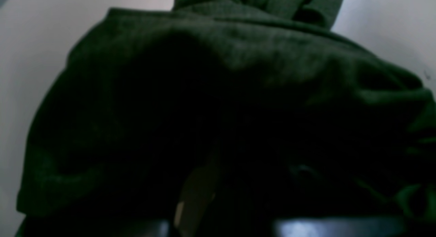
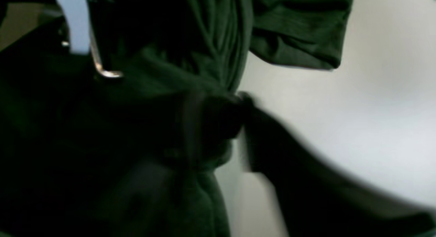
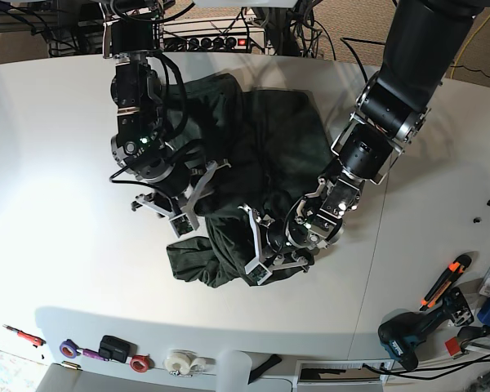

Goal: Layout the t-shirt on the table in an organized manner, then fold the t-shirt properly
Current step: 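Lift the shirt with the right gripper while the left gripper holds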

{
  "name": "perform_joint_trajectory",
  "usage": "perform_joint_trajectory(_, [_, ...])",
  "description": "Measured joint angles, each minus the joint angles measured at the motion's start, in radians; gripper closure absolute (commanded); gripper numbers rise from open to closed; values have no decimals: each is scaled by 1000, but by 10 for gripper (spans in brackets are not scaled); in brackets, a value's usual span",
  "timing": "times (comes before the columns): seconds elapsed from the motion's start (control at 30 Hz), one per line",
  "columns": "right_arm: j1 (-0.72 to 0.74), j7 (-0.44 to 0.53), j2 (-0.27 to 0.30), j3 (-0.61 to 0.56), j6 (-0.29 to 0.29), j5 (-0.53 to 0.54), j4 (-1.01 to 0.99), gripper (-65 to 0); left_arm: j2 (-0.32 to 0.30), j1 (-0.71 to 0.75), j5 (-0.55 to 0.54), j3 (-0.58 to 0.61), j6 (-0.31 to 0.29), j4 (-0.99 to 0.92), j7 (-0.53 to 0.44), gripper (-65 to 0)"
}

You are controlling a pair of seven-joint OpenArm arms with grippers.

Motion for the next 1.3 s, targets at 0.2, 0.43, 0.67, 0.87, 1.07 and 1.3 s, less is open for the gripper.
perform_joint_trajectory(0.2, [0,29,0,0,-70,-35,0,-335,0,0,0,0,0,0,0,-50])
perform_joint_trajectory(0.43, [0,33,0,0,-70,4,-75,-335,0,0,0,0,0,0,0,-50])
perform_joint_trajectory(0.67, [0,27,0,0,-40,8,-85,-166,0,0,0,0,0,0,0,-50])
perform_joint_trajectory(0.87, [0,-78,0,0,34,93,-60,0,0,0,4,0,0,0,0,-50])
perform_joint_trajectory(1.07, [-29,-190,0,0,35,123,106,0,0,-1,40,0,-1,2,-5,-50])
perform_joint_trajectory(1.3, [-146,-233,0,0,36,125,400,0,0,-2,40,0,-1,2,-5,-50])
